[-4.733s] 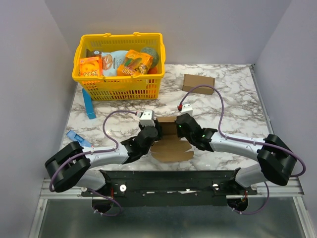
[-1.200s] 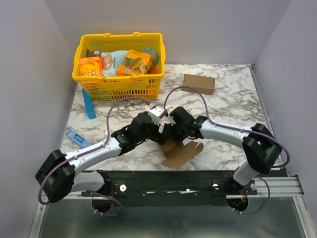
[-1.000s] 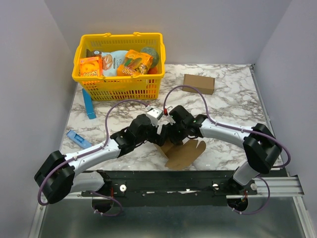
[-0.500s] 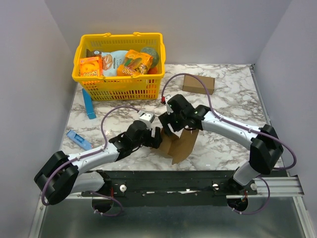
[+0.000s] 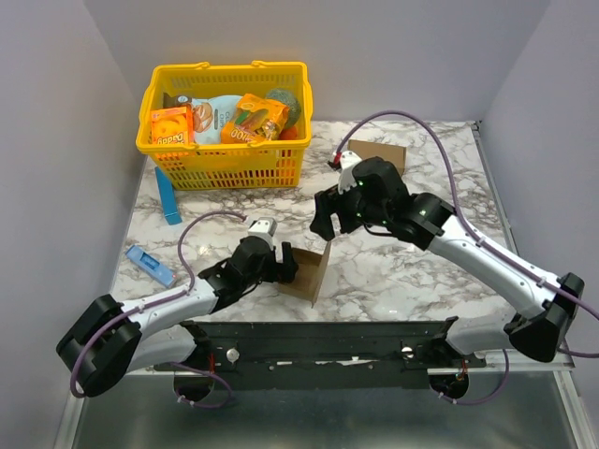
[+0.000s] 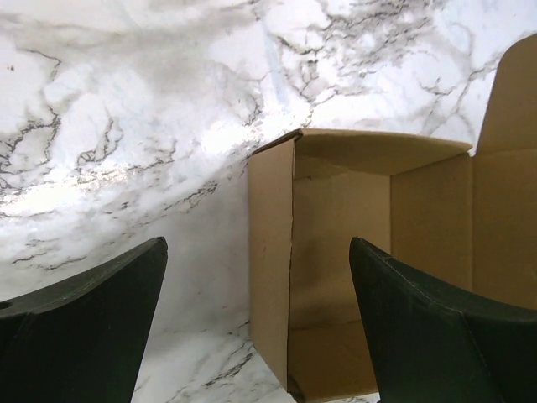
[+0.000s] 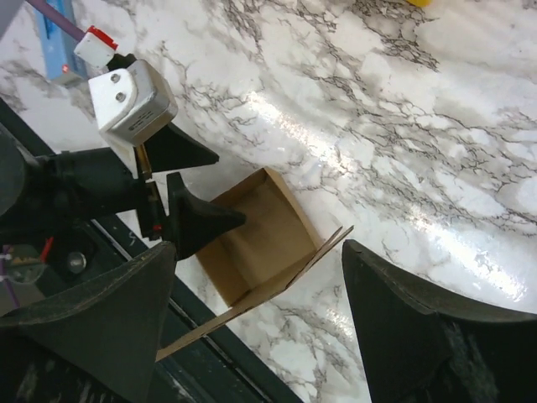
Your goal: Fold the paper box
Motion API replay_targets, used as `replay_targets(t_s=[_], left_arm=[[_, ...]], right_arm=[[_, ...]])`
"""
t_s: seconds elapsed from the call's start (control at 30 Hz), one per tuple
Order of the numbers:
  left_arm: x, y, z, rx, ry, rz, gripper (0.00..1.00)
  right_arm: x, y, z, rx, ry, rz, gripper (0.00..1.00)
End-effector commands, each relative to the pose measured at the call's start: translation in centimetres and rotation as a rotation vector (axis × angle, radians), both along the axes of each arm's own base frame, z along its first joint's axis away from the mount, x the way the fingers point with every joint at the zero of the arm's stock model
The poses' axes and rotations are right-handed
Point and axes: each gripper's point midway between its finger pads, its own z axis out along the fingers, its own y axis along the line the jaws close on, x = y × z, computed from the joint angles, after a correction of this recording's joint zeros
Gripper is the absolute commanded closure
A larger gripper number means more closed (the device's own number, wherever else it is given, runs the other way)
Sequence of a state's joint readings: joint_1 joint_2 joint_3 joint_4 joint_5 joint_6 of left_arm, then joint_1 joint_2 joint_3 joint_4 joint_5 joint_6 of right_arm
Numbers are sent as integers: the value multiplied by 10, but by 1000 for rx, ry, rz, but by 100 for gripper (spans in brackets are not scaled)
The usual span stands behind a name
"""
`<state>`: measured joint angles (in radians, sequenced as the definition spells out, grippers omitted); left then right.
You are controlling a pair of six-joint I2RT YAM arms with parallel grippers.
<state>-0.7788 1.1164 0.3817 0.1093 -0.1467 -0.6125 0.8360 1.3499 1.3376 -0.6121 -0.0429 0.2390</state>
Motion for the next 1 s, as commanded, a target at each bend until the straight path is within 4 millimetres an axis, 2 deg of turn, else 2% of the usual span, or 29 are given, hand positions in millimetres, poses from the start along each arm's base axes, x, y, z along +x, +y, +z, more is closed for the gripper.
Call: replay_targets(t_s=[0.0, 0.03, 0.07, 0.1, 0.13, 0.17, 0.23, 0.27, 0.3, 0.37, 0.4, 0.43, 0.5, 0.53, 0.6, 0.67, 0.7, 0.77, 0.8, 0.97], left_arm=[[13, -1, 31, -64, -53, 63, 1], [14, 0, 35, -70, -61, 72, 1], [13, 3, 37, -68, -58, 81, 1], [14, 4, 49, -94, -76, 96, 1], [18, 11, 54, -93, -87, 131, 1], [15, 17, 52, -80, -69, 150, 1], [15, 25, 62, -113, -73, 189, 1], [14, 35, 57, -104, -46, 218, 1], [13, 40, 55, -110, -34, 234, 1], [6, 48, 41, -106, 32, 251, 1], [5, 58, 29, -94, 64, 283, 1], [2, 62, 21, -90, 88, 293, 1], [-8, 69, -1, -82, 144, 314, 1], [-11, 71, -8, -74, 161, 317, 1], [-21, 74, -24, -45, 203, 307, 1], [-27, 74, -32, -31, 228, 287, 1], [-31, 72, -37, -26, 243, 265, 1], [-32, 67, -37, -42, 249, 238, 1], [-33, 63, -37, -47, 252, 220, 1], [-47, 36, -36, -100, 273, 128, 1]], right_arm=[[-22, -12, 9, 46, 64, -20, 12], [-27, -17, 14, 71, 65, -36, 12], [-30, -23, 4, 57, 80, -54, 11], [-32, -28, -1, 56, 88, -74, 11], [-37, -35, 3, 83, 92, -102, 11], [-41, -42, -14, 63, 119, -126, 11], [-42, -54, -22, 85, 143, -188, 11], [-45, -61, -21, 110, 138, -203, 11], [-50, -67, -40, 94, 173, -216, 11], [-49, -78, -52, 123, 196, -260, 13], [-55, -84, -77, 99, 240, -272, 15], [-56, -85, -85, 102, 259, -287, 15], [-59, -82, -102, 108, 290, -285, 17], [-64, -83, -118, 96, 326, -291, 18], [-63, -75, -127, 120, 343, -275, 18], [-64, -73, -143, 106, 364, -271, 18], [-57, -69, -143, 120, 342, -266, 17], [-50, -68, -160, 93, 354, -277, 14], [-45, -60, -158, 121, 350, -254, 14], [-11, -44, -173, 129, 366, -230, 14]])
